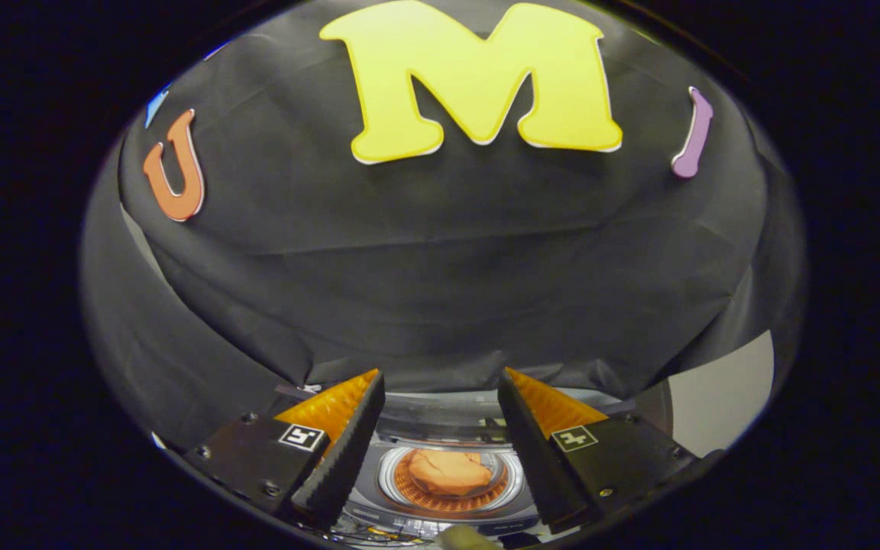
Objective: Put the clothes into the washing machine and then close the washing machine lid.
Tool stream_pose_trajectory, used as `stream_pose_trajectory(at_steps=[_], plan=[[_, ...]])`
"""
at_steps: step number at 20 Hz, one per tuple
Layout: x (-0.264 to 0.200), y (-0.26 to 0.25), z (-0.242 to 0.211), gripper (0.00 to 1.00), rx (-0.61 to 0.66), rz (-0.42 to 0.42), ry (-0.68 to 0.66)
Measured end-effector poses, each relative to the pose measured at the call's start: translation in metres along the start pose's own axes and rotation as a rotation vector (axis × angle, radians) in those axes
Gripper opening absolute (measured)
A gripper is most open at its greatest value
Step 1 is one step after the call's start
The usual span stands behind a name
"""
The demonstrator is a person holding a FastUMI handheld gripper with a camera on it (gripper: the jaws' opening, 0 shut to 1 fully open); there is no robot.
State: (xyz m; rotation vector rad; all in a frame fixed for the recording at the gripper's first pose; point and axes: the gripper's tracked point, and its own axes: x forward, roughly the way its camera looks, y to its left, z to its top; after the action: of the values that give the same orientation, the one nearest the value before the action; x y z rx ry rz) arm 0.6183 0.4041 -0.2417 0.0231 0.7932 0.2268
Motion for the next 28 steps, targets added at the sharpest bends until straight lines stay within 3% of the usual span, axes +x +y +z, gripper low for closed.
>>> stream_pose_trajectory(at_steps=[10,28], plan=[[0.050,-0.001,-0.031,0.92,-0.005,-0.015,0.086],[0.036,-0.002,-0.047,0.93,0.000,-0.010,0.008]])
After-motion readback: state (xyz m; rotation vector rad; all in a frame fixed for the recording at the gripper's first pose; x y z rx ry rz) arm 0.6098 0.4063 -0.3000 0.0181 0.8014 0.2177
